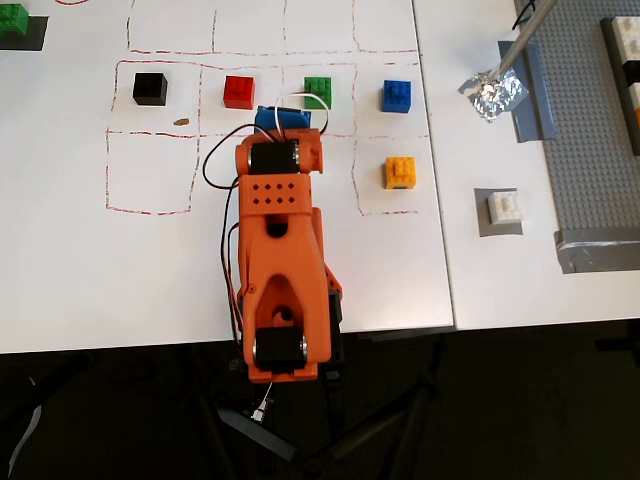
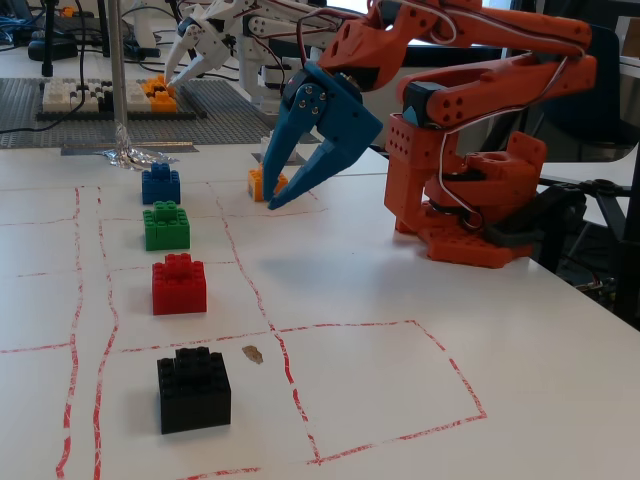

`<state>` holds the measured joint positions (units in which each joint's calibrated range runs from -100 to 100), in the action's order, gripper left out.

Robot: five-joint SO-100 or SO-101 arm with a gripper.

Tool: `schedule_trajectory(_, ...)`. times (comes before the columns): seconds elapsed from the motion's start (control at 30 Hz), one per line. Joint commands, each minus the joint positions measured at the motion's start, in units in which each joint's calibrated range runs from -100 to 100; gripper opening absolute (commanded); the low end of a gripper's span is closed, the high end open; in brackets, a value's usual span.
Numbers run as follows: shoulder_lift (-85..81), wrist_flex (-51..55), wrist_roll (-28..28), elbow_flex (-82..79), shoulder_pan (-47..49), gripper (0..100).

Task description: Grab the block and put it in the grey marker

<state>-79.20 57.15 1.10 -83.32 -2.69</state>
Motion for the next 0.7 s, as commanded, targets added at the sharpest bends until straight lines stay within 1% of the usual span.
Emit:
schedule_trajectory(0.0,-4.9,-4.7,-1.1,-1.5,1.4,0)
schedule_trajectory(0.2,-11.3,-8.4,-1.5,-9.6,2.0,0)
schedule_trajectory(0.67,-17.8,-9.7,-0.8,-16.4,3.3,0)
